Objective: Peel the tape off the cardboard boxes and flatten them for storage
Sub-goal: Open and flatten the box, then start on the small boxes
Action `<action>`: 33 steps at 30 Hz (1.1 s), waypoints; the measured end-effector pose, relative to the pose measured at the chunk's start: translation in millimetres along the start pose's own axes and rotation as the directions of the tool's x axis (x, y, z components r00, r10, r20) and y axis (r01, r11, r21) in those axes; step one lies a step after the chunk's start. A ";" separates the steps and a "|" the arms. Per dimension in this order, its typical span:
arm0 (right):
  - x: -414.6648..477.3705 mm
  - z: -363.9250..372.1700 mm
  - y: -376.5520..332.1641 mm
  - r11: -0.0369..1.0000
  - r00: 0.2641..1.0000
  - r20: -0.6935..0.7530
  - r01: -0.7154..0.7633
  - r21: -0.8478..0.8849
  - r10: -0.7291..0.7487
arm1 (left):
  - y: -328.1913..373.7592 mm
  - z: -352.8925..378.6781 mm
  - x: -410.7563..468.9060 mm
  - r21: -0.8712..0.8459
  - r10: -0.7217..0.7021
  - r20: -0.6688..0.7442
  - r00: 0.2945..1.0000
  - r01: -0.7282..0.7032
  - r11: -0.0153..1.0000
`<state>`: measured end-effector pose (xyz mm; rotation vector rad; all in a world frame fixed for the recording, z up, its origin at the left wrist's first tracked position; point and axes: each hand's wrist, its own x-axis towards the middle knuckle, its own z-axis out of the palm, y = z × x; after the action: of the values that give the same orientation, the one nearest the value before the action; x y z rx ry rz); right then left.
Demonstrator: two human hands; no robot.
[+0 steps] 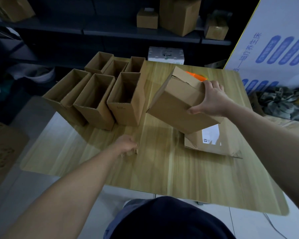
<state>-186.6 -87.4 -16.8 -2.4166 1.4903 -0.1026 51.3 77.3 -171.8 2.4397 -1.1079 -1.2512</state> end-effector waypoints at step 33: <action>-2.5 -13.6 7.2 0.996 0.996 0.030 -0.081 0.036 0.080 | 127.3 -60.9 -41.6 -0.558 0.304 0.005 0.953 -0.250 0.792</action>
<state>-196.9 -91.1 -5.7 -2.3156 1.5572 -0.0772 14.2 6.4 -48.4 1.7357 -0.9147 -1.3632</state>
